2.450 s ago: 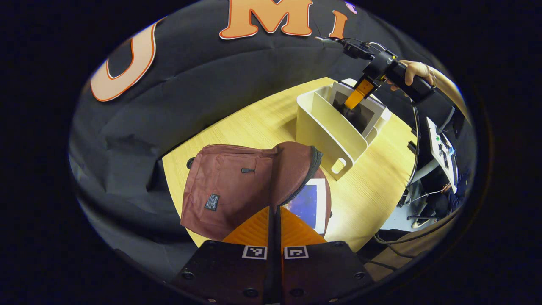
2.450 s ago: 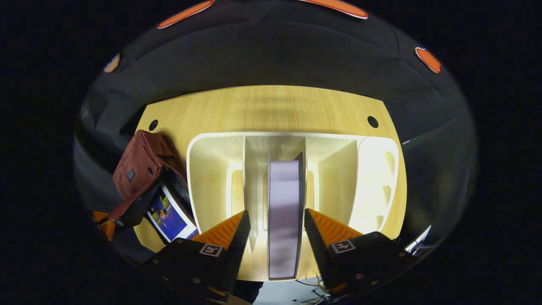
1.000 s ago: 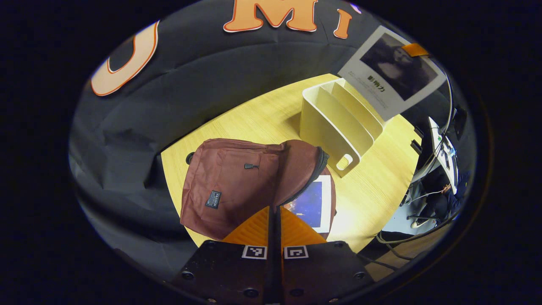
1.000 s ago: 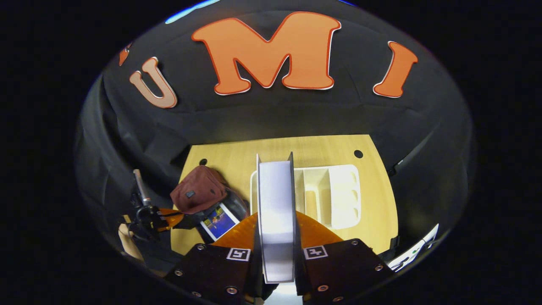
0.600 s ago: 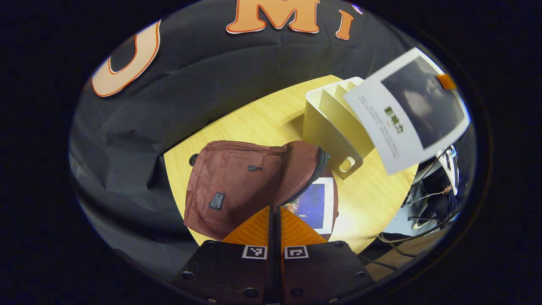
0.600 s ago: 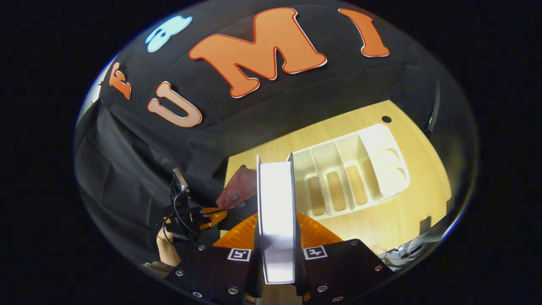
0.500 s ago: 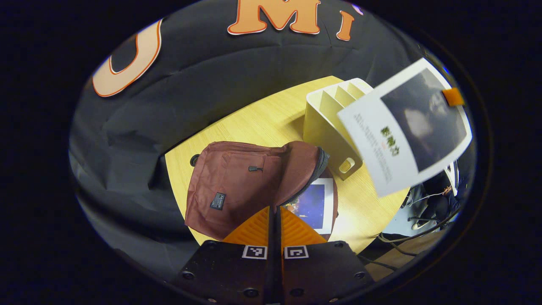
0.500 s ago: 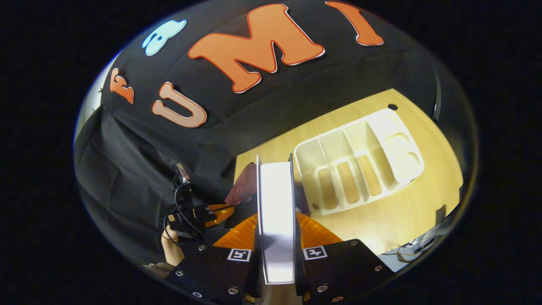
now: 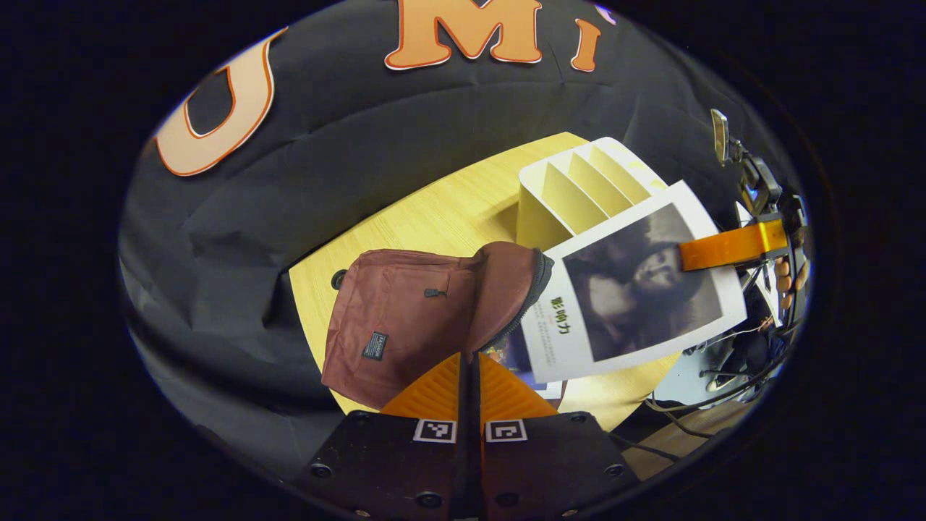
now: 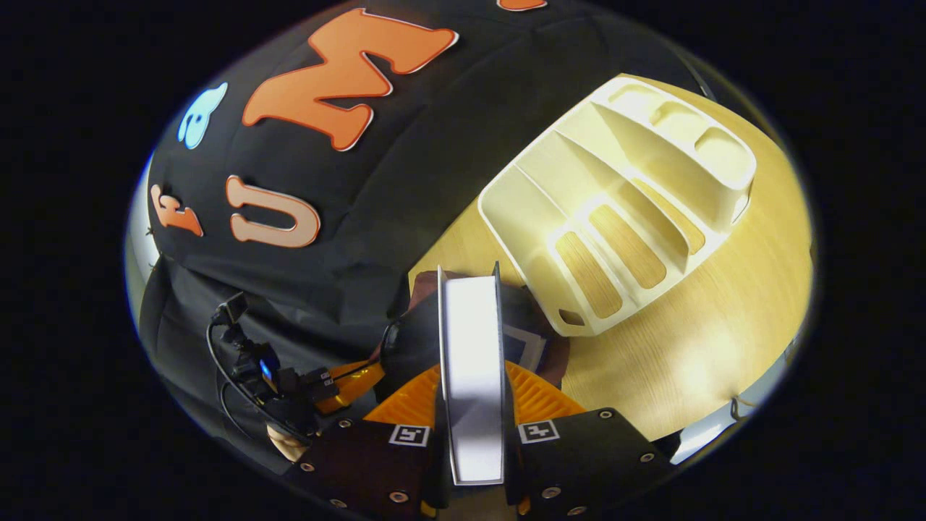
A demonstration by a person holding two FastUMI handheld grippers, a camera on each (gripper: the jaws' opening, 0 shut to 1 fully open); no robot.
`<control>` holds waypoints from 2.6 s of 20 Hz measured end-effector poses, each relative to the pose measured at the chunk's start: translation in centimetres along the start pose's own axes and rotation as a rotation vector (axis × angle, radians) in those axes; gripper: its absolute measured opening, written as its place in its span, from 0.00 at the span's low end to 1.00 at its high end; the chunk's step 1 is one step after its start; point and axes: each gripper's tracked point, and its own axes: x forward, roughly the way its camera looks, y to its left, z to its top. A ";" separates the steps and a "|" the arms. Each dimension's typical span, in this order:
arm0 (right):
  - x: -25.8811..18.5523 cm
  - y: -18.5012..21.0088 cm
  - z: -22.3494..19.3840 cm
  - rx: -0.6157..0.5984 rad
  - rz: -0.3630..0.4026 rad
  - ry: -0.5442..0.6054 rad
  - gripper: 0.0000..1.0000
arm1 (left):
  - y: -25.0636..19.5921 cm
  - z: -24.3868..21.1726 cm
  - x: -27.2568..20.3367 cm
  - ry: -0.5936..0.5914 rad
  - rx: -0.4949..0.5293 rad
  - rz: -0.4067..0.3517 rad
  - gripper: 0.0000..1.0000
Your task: Open the schoolbag, grab two books from the bookshelf and put them into the schoolbag.
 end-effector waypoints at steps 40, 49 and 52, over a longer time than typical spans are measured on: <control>12.5 -3.0 -4.0 -0.028 -0.333 -0.015 0.98 | -3.5 0.3 -0.2 -0.027 -0.038 -0.058 0.01; 5.3 -6.6 -2.4 -0.159 -0.301 0.019 0.98 | -7.1 -1.2 2.5 -0.001 -0.178 -0.124 0.25; 3.8 -8.7 -1.1 -0.185 -0.321 0.038 0.98 | -8.4 -2.5 3.1 0.026 -0.228 -0.100 0.81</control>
